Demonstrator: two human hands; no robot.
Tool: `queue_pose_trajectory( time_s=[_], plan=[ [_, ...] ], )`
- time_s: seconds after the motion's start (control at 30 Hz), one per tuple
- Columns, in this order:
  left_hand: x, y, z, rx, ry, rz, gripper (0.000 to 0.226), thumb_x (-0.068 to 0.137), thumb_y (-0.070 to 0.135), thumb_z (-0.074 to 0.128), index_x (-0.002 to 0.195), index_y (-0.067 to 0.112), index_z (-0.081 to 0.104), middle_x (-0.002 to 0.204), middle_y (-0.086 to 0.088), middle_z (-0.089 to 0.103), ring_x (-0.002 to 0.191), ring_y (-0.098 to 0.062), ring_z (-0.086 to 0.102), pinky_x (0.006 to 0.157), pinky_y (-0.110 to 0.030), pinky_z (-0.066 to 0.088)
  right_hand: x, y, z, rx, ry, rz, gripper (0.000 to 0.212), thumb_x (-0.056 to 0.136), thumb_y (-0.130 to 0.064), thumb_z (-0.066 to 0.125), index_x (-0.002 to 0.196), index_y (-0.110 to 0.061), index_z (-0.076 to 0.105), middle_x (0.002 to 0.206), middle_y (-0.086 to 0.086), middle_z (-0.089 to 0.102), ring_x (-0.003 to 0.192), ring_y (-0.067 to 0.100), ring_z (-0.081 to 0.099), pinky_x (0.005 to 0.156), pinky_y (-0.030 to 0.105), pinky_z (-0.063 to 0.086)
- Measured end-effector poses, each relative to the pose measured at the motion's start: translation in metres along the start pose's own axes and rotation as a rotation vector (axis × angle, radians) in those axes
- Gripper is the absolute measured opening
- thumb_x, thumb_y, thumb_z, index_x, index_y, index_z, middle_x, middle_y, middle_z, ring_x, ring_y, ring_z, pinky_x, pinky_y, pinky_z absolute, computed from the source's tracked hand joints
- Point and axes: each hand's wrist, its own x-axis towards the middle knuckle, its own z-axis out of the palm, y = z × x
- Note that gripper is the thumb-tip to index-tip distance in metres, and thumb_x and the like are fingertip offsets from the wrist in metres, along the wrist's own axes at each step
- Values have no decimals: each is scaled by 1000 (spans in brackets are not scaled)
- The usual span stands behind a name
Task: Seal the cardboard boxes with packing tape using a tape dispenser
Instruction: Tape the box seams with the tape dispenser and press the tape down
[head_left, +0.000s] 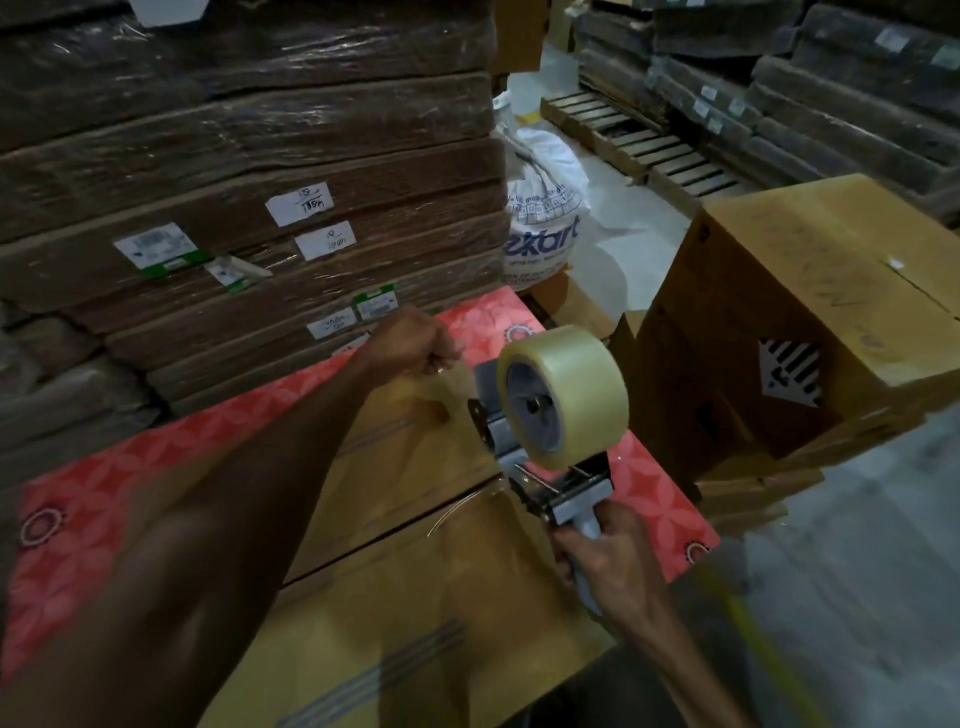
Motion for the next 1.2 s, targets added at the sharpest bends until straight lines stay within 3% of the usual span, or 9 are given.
queue_pose_trajectory(
  time_s=[0.13, 0.27, 0.43, 0.57, 0.67, 0.8, 0.97, 1.1, 1.2],
  plan=[
    [29, -1, 6, 216, -8, 115, 16, 94, 8, 65, 86, -1, 77, 74, -9, 73, 51, -3, 62, 50, -16, 48, 8, 4, 4, -71, 29, -28, 23, 70, -41, 64, 66, -19, 62, 59, -14, 63, 54, 0, 57, 51, 16, 42],
    [56, -11, 1, 233, 43, 73, 14, 92, 15, 70, 85, 4, 77, 78, -11, 74, 67, -18, 68, 65, -30, 54, 13, 20, 9, -91, 87, -17, 23, 84, -18, 69, 62, -15, 63, 58, -2, 63, 55, 12, 59, 53, 31, 47],
    [73, -25, 12, 266, 41, 95, 18, 93, 12, 69, 80, 2, 75, 80, -16, 74, 68, -26, 69, 63, -29, 55, 22, 20, 12, -182, 44, 49, 33, 90, -1, 65, 63, -19, 58, 51, -11, 61, 54, -2, 59, 51, 11, 43],
    [83, -45, 18, 243, 68, 104, 15, 90, -4, 65, 78, -4, 74, 89, -22, 75, 78, -31, 72, 70, -30, 59, 28, 11, 13, -290, -45, 59, 32, 91, -19, 68, 67, -34, 53, 60, -9, 56, 58, 0, 53, 58, 11, 41],
    [84, -50, 23, 182, 91, 113, 22, 89, -13, 57, 76, -4, 71, 90, -27, 72, 83, -33, 71, 63, -24, 51, 30, 11, 19, -204, -10, 132, 28, 88, -8, 68, 66, -24, 63, 65, -2, 68, 62, 6, 63, 64, 28, 51],
    [85, -55, 24, 11, 117, 142, 36, 89, -24, 42, 70, -1, 62, 79, -25, 57, 62, -23, 62, 44, -16, 41, 29, 10, 25, -144, 11, 159, 22, 86, -7, 71, 70, -21, 65, 65, -9, 69, 63, 2, 64, 57, 16, 43],
    [84, -61, 24, -67, 40, 135, 30, 92, -20, 49, 74, -5, 68, 77, -13, 61, 53, 0, 60, 56, -12, 47, 31, 8, 28, -186, 31, 170, 24, 85, -9, 72, 67, -22, 64, 65, -6, 68, 65, 5, 64, 62, 23, 46],
    [83, -69, 28, 21, 49, 95, 46, 93, -14, 53, 56, 13, 61, 70, -2, 63, 79, -15, 64, 77, -25, 51, 31, 6, 28, -159, 13, 211, 19, 88, -12, 70, 74, -23, 64, 71, -5, 66, 67, 6, 63, 62, 21, 43],
    [81, -70, 29, 79, 53, 54, 41, 94, -2, 58, 59, 18, 61, 79, -6, 68, 86, -22, 64, 76, -29, 49, 31, 6, 29, -175, 3, 199, 18, 89, -14, 70, 75, -24, 64, 71, -6, 66, 65, 3, 62, 62, 18, 42]
  ],
)
